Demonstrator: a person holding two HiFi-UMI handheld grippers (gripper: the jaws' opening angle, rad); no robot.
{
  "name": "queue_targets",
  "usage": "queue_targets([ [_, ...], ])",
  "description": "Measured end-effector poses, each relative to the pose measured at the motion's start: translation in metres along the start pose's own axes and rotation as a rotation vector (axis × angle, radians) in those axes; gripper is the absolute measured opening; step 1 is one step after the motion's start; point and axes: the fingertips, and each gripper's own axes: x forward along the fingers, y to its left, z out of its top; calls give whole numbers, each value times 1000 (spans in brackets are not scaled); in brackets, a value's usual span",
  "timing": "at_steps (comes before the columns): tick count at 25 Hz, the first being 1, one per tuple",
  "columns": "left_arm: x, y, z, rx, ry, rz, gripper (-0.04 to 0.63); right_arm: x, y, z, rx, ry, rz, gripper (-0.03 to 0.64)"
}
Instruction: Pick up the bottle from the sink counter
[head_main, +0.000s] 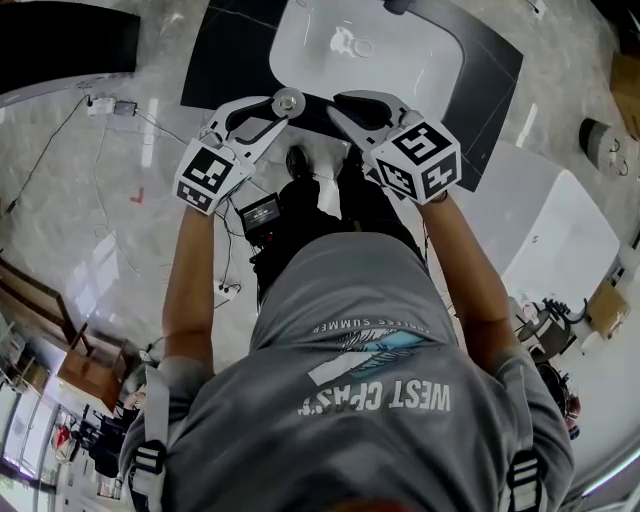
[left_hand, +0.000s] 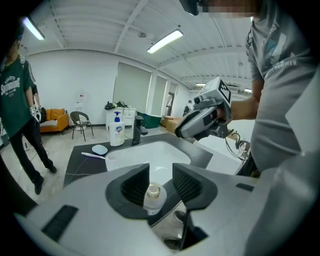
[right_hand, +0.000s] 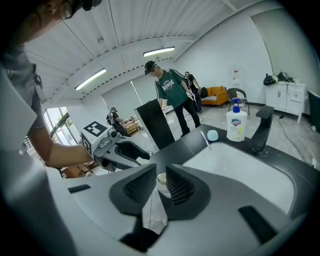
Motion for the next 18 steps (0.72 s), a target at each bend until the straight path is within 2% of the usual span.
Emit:
queue_targets([
  [12,15,-9,-21,79,38,-40,273,25,12,-15,2,45,72,134],
  [18,23,-9,-33,94,61,-40,291,35,18,-24,0,68,106,190],
])
